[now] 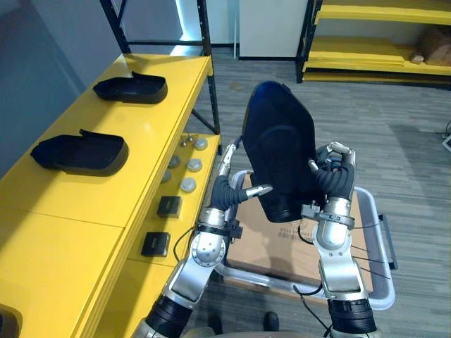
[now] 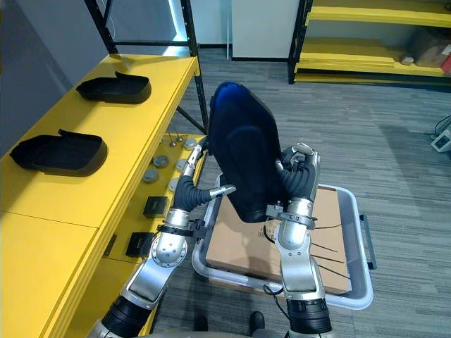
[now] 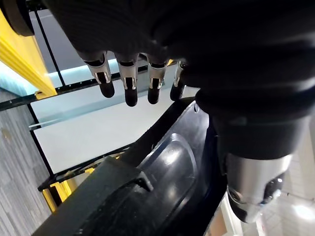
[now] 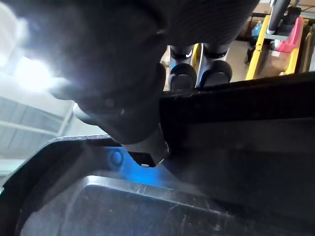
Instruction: Walk over and take plastic housings, then place them on the shelf
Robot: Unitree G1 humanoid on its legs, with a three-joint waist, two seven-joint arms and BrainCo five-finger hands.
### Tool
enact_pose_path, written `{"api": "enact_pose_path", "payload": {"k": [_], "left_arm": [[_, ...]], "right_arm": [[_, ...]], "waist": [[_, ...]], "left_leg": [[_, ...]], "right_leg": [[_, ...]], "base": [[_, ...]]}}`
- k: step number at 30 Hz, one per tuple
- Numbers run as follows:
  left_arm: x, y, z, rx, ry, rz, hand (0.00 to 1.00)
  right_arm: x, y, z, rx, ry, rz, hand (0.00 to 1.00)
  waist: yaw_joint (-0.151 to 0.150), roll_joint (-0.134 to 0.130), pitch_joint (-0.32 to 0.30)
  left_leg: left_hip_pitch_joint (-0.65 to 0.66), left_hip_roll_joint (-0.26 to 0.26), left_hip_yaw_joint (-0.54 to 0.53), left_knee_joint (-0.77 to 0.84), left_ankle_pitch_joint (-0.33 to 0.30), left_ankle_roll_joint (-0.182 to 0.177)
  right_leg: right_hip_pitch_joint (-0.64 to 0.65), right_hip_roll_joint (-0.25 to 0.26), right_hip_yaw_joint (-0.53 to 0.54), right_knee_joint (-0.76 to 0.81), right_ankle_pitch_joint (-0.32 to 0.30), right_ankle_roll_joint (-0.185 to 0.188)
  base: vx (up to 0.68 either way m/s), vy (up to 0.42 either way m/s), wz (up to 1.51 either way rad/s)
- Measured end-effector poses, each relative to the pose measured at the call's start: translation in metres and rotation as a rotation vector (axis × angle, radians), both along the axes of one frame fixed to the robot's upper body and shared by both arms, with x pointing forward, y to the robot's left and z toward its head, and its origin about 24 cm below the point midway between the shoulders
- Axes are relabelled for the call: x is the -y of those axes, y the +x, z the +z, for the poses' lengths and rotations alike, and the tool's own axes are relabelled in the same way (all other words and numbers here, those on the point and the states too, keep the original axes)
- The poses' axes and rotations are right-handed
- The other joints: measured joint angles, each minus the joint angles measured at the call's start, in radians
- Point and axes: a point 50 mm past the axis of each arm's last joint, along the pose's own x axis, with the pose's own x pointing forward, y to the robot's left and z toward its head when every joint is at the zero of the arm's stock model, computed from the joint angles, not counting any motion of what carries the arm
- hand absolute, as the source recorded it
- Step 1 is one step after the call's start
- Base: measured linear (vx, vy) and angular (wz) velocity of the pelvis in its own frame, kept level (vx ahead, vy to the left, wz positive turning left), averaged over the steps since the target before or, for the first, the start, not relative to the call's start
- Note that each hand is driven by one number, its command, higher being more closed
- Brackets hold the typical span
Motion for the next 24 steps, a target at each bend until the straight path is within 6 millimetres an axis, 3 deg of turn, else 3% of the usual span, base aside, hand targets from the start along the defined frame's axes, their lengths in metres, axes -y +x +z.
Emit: {"api": "enact_pose_path", "payload": {"k": [12,14,20,24], "left_arm": [[-0.003,0.008,-0.018,-0.117,-0.064,0.007,0.00],[0.002,0.006,-0.030,-0.179,-0.052,-0.035,0.00],[-0.001,0.006,-0.033,-0.210,-0.083,-0.029,0.00],[-0.027,0.006,-0.039,-0.255,-0.203,0.083,0.00]], "right_arm": [[-0.010,0.000,-0.001,-0.009,-0.003,0.066,1.00],[-0.023,-0.001,-0.002,-0.010,-0.015,0.125,1.00],[-0.019,0.001,-0.004,-0.022,-0.011,0.105,1.00],[-0.006,0.001,-0.014,-0.060,0.021,0.026,1.00]], "waist": [[-0.001,-0.018,-0.025],[-0.004,-0.018,-0.035],[-0.002,-0.023,-0.038],[0.000,-0.023,-0.038]], "left_leg": [[0.000,-0.002,0.008,-0.004,0.000,0.000],[0.000,-0.002,0.007,-0.004,0.000,0.000],[0.000,-0.003,-0.003,-0.004,0.004,0.005],[0.003,-0.003,-0.005,-0.004,0.004,0.005]], "right_leg": [[0.010,-0.001,0.010,-0.022,0.015,0.001],[0.010,-0.001,0.010,-0.022,0.015,0.001],[0.010,-0.002,-0.001,-0.022,0.016,0.002],[0.013,-0.001,-0.003,-0.022,0.016,0.002]], "base": [[0.00,0.001,-0.02],[0.00,0.000,0.00],[-0.02,0.000,0.05],[-0.01,0.000,0.01]]}}
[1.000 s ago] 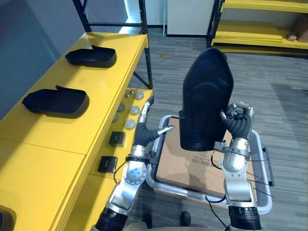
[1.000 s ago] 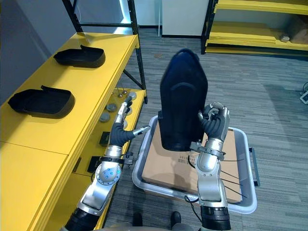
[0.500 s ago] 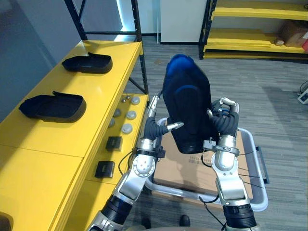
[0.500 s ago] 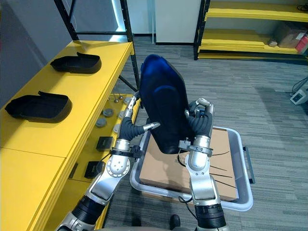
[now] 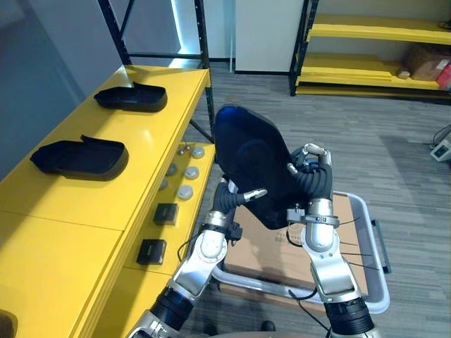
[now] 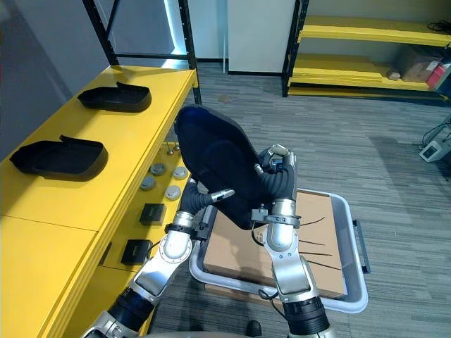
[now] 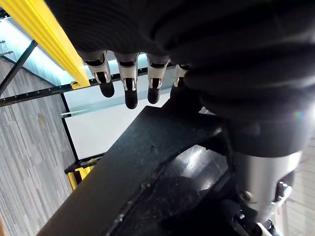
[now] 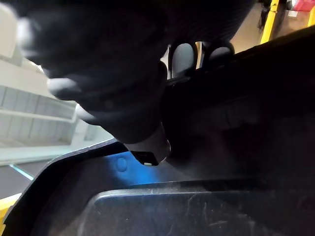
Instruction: Walk over and take plastic housings, then place them on the shelf
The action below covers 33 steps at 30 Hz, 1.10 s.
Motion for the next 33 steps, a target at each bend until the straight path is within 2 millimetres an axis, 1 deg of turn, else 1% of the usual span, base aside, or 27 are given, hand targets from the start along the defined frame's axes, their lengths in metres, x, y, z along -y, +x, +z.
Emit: {"api": "enact_pose_path", "payload": {"k": [1,2,4,5,9,17,18,20,21,22,27,28,29,33], "left_arm": [[-0.012,-0.004,-0.003,-0.024,-0.058,0.048,0.00],[-0.016,-0.005,-0.005,-0.033,-0.076,0.063,0.00],[-0.025,-0.009,-0.010,-0.065,-0.132,0.094,0.00],[-0.029,-0.011,-0.012,-0.081,-0.158,0.096,0.00],[-0.029,-0.011,-0.008,-0.074,-0.215,0.054,0.00],[-0.010,-0.014,-0.004,-0.073,-0.247,-0.036,0.00],[-0.004,-0.014,-0.003,-0.068,-0.247,-0.060,0.00],[0.000,-0.013,-0.001,-0.062,-0.244,-0.082,0.00],[0.006,-0.015,-0.001,-0.067,-0.236,-0.121,0.00],[0.009,-0.015,-0.003,-0.074,-0.231,-0.132,0.00],[0.032,-0.014,-0.012,-0.105,-0.121,-0.231,0.00],[0.039,-0.014,-0.013,-0.102,-0.081,-0.257,0.00],[0.043,-0.013,-0.012,-0.093,-0.060,-0.267,0.00],[0.047,-0.010,-0.012,-0.079,-0.005,-0.276,0.00]], "right_arm": [[0.011,-0.001,-0.002,-0.008,0.012,-0.053,1.00],[0.014,-0.002,-0.003,-0.009,0.013,-0.066,1.00],[0.027,-0.004,-0.005,-0.015,0.022,-0.132,1.00],[0.030,-0.006,-0.007,-0.023,0.026,-0.147,1.00],[0.029,-0.006,-0.009,-0.032,0.031,-0.138,1.00],[0.017,-0.005,-0.009,-0.039,0.040,-0.084,1.00],[0.015,-0.005,-0.009,-0.040,0.042,-0.073,1.00],[0.012,-0.005,-0.009,-0.040,0.049,-0.058,1.00],[0.008,-0.005,-0.009,-0.039,0.047,-0.039,1.00],[0.006,-0.005,-0.009,-0.039,0.048,-0.034,1.00],[-0.007,-0.002,-0.004,-0.022,0.057,0.028,1.00],[-0.012,-0.001,-0.002,-0.012,0.062,0.051,1.00],[-0.013,0.001,0.002,0.005,0.065,0.052,1.00],[-0.011,0.004,0.008,0.030,0.049,0.057,1.00]], "waist": [[0.000,0.000,0.000],[0.001,0.000,0.000],[0.002,0.000,0.000],[0.001,0.000,0.000],[0.002,-0.001,0.000],[0.001,-0.004,0.001],[0.001,-0.005,0.002],[0.001,-0.006,0.001],[0.001,-0.007,0.001],[0.001,-0.007,0.001],[0.001,-0.008,0.001],[0.001,-0.009,0.001],[0.001,-0.009,0.001],[0.000,-0.010,0.001]], "left_leg": [[0.001,0.000,-0.001,-0.001,0.000,0.000],[0.001,0.000,-0.001,-0.001,0.000,0.000],[0.002,-0.001,-0.005,-0.001,0.000,0.000],[0.007,-0.001,-0.008,-0.001,0.000,0.000],[0.009,-0.001,-0.012,-0.002,0.001,0.001],[0.007,0.000,-0.011,-0.005,0.001,0.001],[0.007,0.000,-0.010,-0.005,0.001,0.001],[0.007,0.000,-0.010,-0.005,0.001,0.001],[0.007,0.000,-0.009,-0.005,0.001,0.001],[0.007,0.000,-0.008,-0.005,0.001,0.001],[0.007,0.000,-0.003,-0.005,0.001,0.001],[0.006,0.000,-0.002,-0.005,0.001,0.001],[0.004,0.000,0.000,-0.005,0.001,0.001],[0.001,0.000,0.000,-0.006,0.001,0.000]], "right_leg": [[0.001,0.000,0.000,0.000,0.000,0.000],[0.002,0.000,-0.001,0.000,0.000,0.000],[0.010,-0.001,-0.004,0.000,0.000,0.000],[0.016,-0.001,-0.007,0.000,-0.001,0.000],[0.017,-0.001,-0.010,-0.004,-0.001,0.000],[0.015,-0.001,-0.010,-0.002,-0.001,0.000],[0.015,-0.001,-0.009,0.000,-0.001,0.000],[0.015,-0.002,-0.009,0.000,-0.001,0.000],[0.014,-0.002,-0.008,0.000,-0.001,0.000],[0.014,-0.002,-0.007,0.000,-0.001,0.000],[0.010,-0.001,-0.003,0.000,-0.001,0.000],[0.004,-0.001,-0.002,0.000,-0.001,0.000],[0.001,0.000,-0.001,-0.001,-0.001,0.000],[-0.001,0.000,-0.001,0.000,-0.001,0.000]], "base": [[0.00,0.000,0.00],[0.00,0.000,0.00],[0.00,0.002,0.05],[0.00,0.002,0.06],[-0.03,0.000,0.03],[0.00,0.000,0.00],[0.00,0.000,0.00],[0.00,0.000,0.00],[0.00,0.000,0.00],[0.00,0.000,0.00],[0.00,0.000,-0.03],[0.00,0.000,-0.04],[0.00,0.000,-0.03],[0.00,0.000,0.00]]}}
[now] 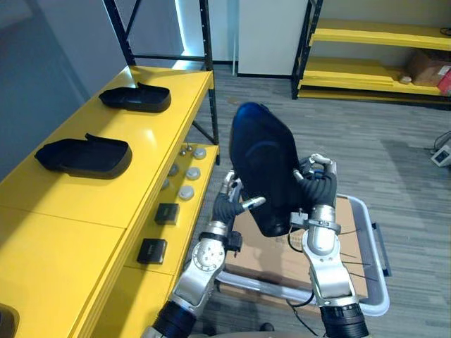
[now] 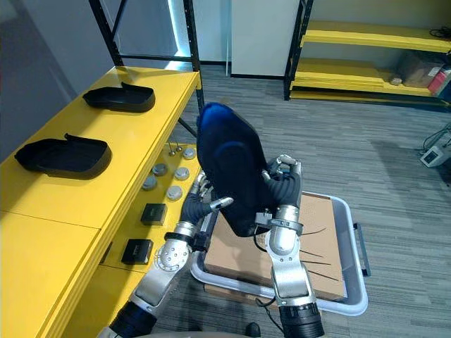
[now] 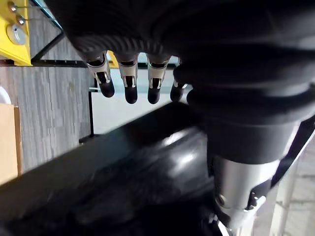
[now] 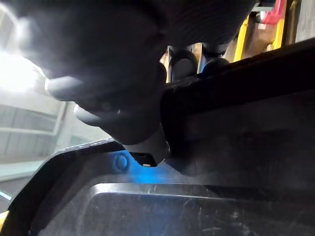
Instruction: Walk over and take plastic housings, then place them on the shelf
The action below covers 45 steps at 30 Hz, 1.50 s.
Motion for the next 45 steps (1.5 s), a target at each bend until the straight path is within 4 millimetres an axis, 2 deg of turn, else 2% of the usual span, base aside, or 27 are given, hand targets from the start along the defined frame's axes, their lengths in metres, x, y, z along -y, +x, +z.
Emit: {"api": "enact_pose_path", "payload": {"k": [1,9,10,18,22,25,29,32,33,35,37,38,39,42,44,45], "left_arm": [[0.000,0.001,0.001,0.011,0.012,0.006,1.00],[0.002,0.004,-0.006,0.017,0.088,0.005,1.00],[0.002,0.004,-0.006,0.017,0.093,0.003,1.00],[-0.004,0.004,-0.012,-0.019,0.098,0.027,1.00],[-0.014,0.002,-0.020,-0.064,0.090,0.065,1.00],[-0.023,0.005,-0.015,-0.053,0.074,0.092,1.00],[-0.036,0.007,-0.003,-0.011,0.037,0.134,1.00],[-0.039,0.007,0.006,0.024,0.018,0.141,1.00],[-0.040,0.008,0.007,0.031,0.013,0.140,1.00],[-0.042,0.008,0.007,0.030,0.010,0.149,1.00],[-0.047,0.008,0.005,0.036,0.052,0.147,1.00],[-0.050,0.008,0.003,0.032,0.062,0.152,1.00],[-0.057,0.007,0.000,0.015,0.060,0.177,1.00],[-0.075,0.005,-0.006,-0.014,0.053,0.256,1.00],[-0.087,0.006,-0.007,-0.017,0.049,0.306,1.00],[-0.090,0.006,-0.006,-0.017,0.047,0.321,1.00]], "right_arm": [[0.000,0.001,0.002,0.007,0.007,0.005,1.00],[0.002,0.003,0.007,0.026,-0.028,0.014,1.00],[0.002,0.004,0.007,0.026,-0.031,0.019,0.00],[-0.004,0.006,0.012,0.042,0.020,0.096,0.00],[-0.011,0.005,0.016,0.075,0.032,0.194,0.00],[-0.011,0.005,0.018,0.081,0.008,0.225,0.00],[-0.006,-0.002,0.036,0.162,-0.036,0.283,0.00],[0.003,-0.008,0.064,0.300,-0.089,0.316,0.00],[0.014,-0.013,0.080,0.380,-0.100,0.300,0.00],[0.023,-0.018,0.089,0.435,-0.102,0.274,0.00],[0.052,-0.031,0.109,0.555,-0.125,0.160,0.00],[0.060,-0.035,0.113,0.583,-0.131,0.123,0.00],[0.076,-0.040,0.118,0.617,-0.134,0.049,0.00],[0.110,-0.054,0.121,0.655,-0.103,-0.129,0.00],[0.143,-0.070,0.110,0.641,-0.065,-0.297,0.00],[0.151,-0.073,0.104,0.623,-0.046,-0.336,0.00]], "waist": [[0.000,0.000,0.000],[0.000,-0.002,-0.001],[-0.001,-0.002,-0.002],[-0.001,-0.003,-0.002],[-0.001,-0.003,-0.002],[0.000,-0.003,-0.003],[0.002,-0.004,-0.003],[0.000,-0.009,-0.005],[0.000,-0.014,-0.008],[0.000,-0.017,-0.009],[-0.003,-0.018,-0.010],[-0.005,-0.018,-0.010],[-0.014,-0.018,-0.010],[-0.032,-0.018,-0.010],[-0.042,-0.019,-0.010],[-0.045,-0.019,-0.010]], "left_leg": [[-0.003,0.000,0.000,0.000,0.000,0.000],[-0.005,-0.001,-0.003,0.000,0.000,0.000],[-0.005,-0.001,-0.003,0.000,0.000,0.000],[-0.005,-0.001,-0.005,0.000,0.001,0.000],[-0.004,-0.001,-0.009,0.000,0.002,0.002],[-0.004,-0.001,-0.013,0.000,0.005,0.002],[0.006,-0.001,-0.014,-0.002,0.006,0.003],[0.008,0.000,-0.012,-0.002,0.006,0.002],[0.009,0.000,-0.012,-0.002,0.007,0.002],[0.011,0.000,-0.011,-0.002,0.006,0.002],[0.014,0.000,-0.008,-0.006,0.006,0.002],[0.015,0.000,-0.006,-0.007,0.006,0.002],[0.020,0.000,-0.003,-0.012,0.006,0.002],[0.025,0.000,0.001,-0.018,0.006,0.002],[0.025,0.000,0.001,-0.020,0.006,0.002],[0.025,0.000,0.001,-0.020,0.006,0.002]], "right_leg": [[0.001,0.000,0.000,0.000,0.000,0.000],[0.001,0.000,-0.001,0.000,0.000,0.000],[0.001,0.000,-0.001,0.000,0.000,0.000],[0.002,0.000,-0.002,0.000,0.000,0.000],[0.003,0.000,-0.005,0.000,0.000,0.000],[0.007,-0.001,-0.010,0.000,0.000,0.000],[0.018,-0.002,-0.013,0.000,0.000,0.000],[0.018,-0.002,-0.012,0.000,0.001,0.000],[0.016,-0.001,-0.011,0.000,0.001,0.000],[0.015,-0.001,-0.011,-0.001,0.000,0.000],[0.013,-0.001,-0.007,-0.001,0.000,0.000],[0.013,-0.001,-0.006,-0.001,0.000,0.000],[0.014,-0.001,-0.003,-0.001,0.000,0.000],[0.014,0.000,0.000,0.000,-0.001,0.001],[0.013,0.000,0.000,0.000,-0.003,0.004],[0.013,0.000,0.000,0.000,-0.003,0.004]], "base": [[0.00,0.000,0.00],[0.00,0.000,0.00],[0.00,0.000,0.00],[0.00,0.000,0.00],[0.00,0.000,0.02],[0.00,0.000,0.06],[0.00,0.000,0.01],[0.00,0.000,0.00],[0.00,0.000,0.00],[0.00,0.000,0.00],[0.00,0.000,-0.05],[0.00,0.001,-0.07],[0.01,0.004,-0.07],[0.00,0.003,-0.04],[0.00,0.000,0.00],[0.00,0.000,0.00]]}}
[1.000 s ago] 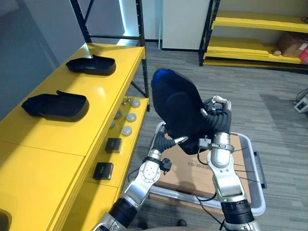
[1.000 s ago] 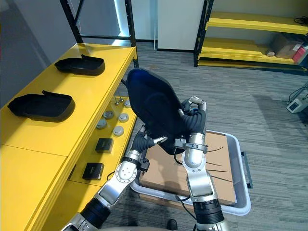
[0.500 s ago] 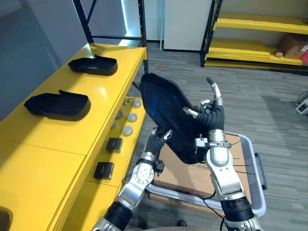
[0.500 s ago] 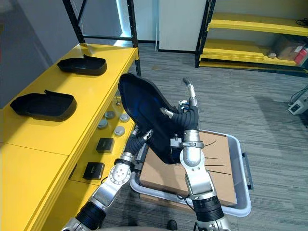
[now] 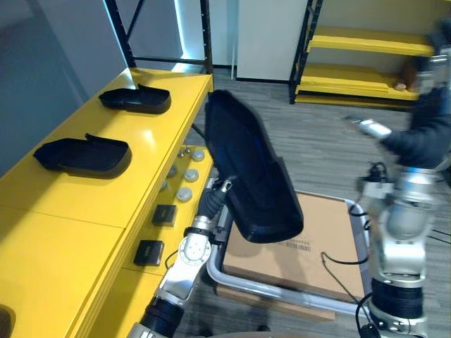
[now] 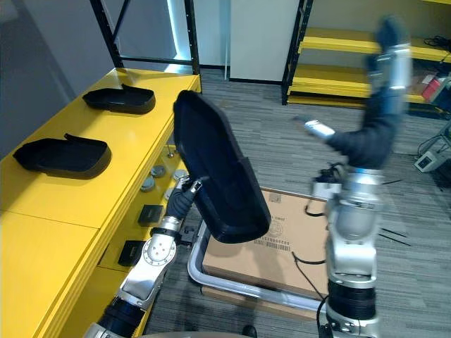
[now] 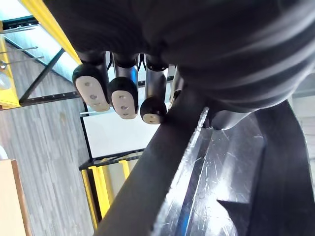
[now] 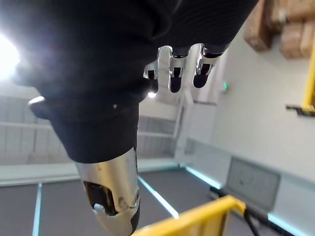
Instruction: Walk over and take plastic housings, then place them on the shelf
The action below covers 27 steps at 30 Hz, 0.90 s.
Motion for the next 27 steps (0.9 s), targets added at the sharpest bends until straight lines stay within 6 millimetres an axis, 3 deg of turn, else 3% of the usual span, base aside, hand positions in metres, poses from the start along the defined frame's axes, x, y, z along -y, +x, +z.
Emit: {"api": "enact_pose_path", "payload": {"k": [3,4,5,7,8,9,10,12,14,16,19,22,27], "left_arm": [[-0.014,-0.004,0.002,0.010,-0.023,0.081,1.00],[-0.019,-0.008,0.004,0.023,-0.030,0.107,1.00],[-0.022,-0.011,0.006,0.030,-0.034,0.119,1.00],[-0.030,-0.019,0.010,0.057,-0.045,0.166,1.00],[-0.032,-0.020,0.011,0.061,-0.045,0.175,1.00],[-0.037,-0.023,0.012,0.068,-0.050,0.197,1.00],[-0.038,-0.024,0.012,0.070,-0.054,0.204,1.00],[-0.039,-0.028,0.013,0.083,-0.074,0.218,1.00],[-0.039,-0.028,0.013,0.087,-0.076,0.220,1.00],[-0.037,-0.028,0.014,0.091,-0.084,0.215,1.00],[-0.033,-0.028,0.014,0.091,-0.093,0.199,1.00],[-0.024,-0.028,0.013,0.086,-0.107,0.163,1.00],[-0.020,-0.027,0.014,0.087,-0.105,0.144,1.00]], "right_arm": [[0.040,-0.012,-0.049,-0.151,0.202,-0.166,0.00],[0.056,-0.018,-0.078,-0.255,0.294,-0.243,0.00],[0.063,-0.022,-0.094,-0.316,0.341,-0.279,0.00],[0.081,-0.047,-0.164,-0.569,0.564,-0.407,0.00],[0.083,-0.055,-0.181,-0.624,0.621,-0.434,0.00],[0.083,-0.078,-0.222,-0.753,0.769,-0.491,0.00],[0.081,-0.087,-0.237,-0.797,0.829,-0.510,0.00],[0.060,-0.130,-0.303,-0.987,1.109,-0.556,0.00],[0.044,-0.146,-0.326,-1.073,1.215,-0.557,0.00],[0.012,-0.173,-0.359,-1.237,1.371,-0.502,0.00],[-0.022,-0.185,-0.380,-1.401,1.464,-0.384,0.00],[-0.046,-0.180,-0.390,-1.514,1.466,-0.254,0.00],[-0.061,-0.162,-0.393,-1.633,1.360,-0.120,0.00]], "waist": [[-0.012,0.000,0.000],[-0.014,0.000,0.000],[-0.014,0.000,0.000],[-0.014,0.000,0.000],[-0.014,0.001,0.001],[-0.014,0.001,0.000],[-0.014,0.002,0.000],[-0.010,0.003,0.001],[-0.010,0.004,0.002],[-0.010,0.013,0.008],[-0.010,0.019,0.017],[-0.009,0.020,0.024],[-0.001,0.012,0.049]], "left_leg": [[0.000,0.000,0.002,0.000,0.000,0.000],[0.000,0.000,0.005,0.000,0.000,0.000],[0.000,0.001,0.006,0.000,0.000,0.000],[0.000,0.002,0.012,-0.001,-0.001,-0.001],[-0.001,0.002,0.012,-0.001,-0.001,-0.001],[-0.001,0.003,0.013,-0.001,-0.002,-0.002],[-0.002,0.004,0.013,-0.001,-0.002,-0.002],[-0.003,0.012,0.017,-0.001,-0.005,-0.006],[-0.003,0.014,0.019,-0.001,-0.006,-0.008],[-0.003,0.016,0.021,-0.001,-0.008,-0.010],[-0.003,0.017,0.022,-0.001,-0.009,-0.011],[-0.003,0.019,0.018,0.001,-0.009,-0.012],[-0.002,0.015,-0.019,0.018,-0.009,-0.012]], "right_leg": [[-0.002,0.000,0.002,-0.001,-0.001,0.000],[-0.003,0.000,0.004,-0.003,-0.001,0.000],[-0.004,0.001,0.006,-0.003,-0.001,0.000],[-0.008,0.002,0.010,-0.003,-0.008,0.002],[-0.008,0.002,0.011,-0.003,-0.011,0.005],[-0.009,0.002,0.011,-0.003,-0.013,0.003],[-0.009,0.002,0.011,-0.003,-0.013,0.003],[-0.011,-0.001,0.012,0.000,-0.014,0.002],[-0.011,0.000,0.013,0.000,-0.014,0.002],[-0.011,0.001,0.014,0.001,-0.015,0.002],[-0.011,0.002,0.014,0.001,-0.016,0.003],[-0.006,0.001,0.006,0.017,-0.020,-0.001],[-0.001,-0.008,-0.038,0.076,-0.058,0.001]], "base": [[0.00,0.000,-0.01],[-0.02,0.000,-0.05],[-0.02,-0.002,-0.07],[-0.02,-0.007,-0.07],[-0.02,-0.010,-0.04],[0.00,0.000,0.00],[0.00,0.000,0.00],[0.00,0.000,0.00],[0.00,0.000,0.00],[0.00,0.000,0.00],[0.00,0.000,0.00],[0.01,0.001,0.07],[-0.01,0.004,0.30]]}}
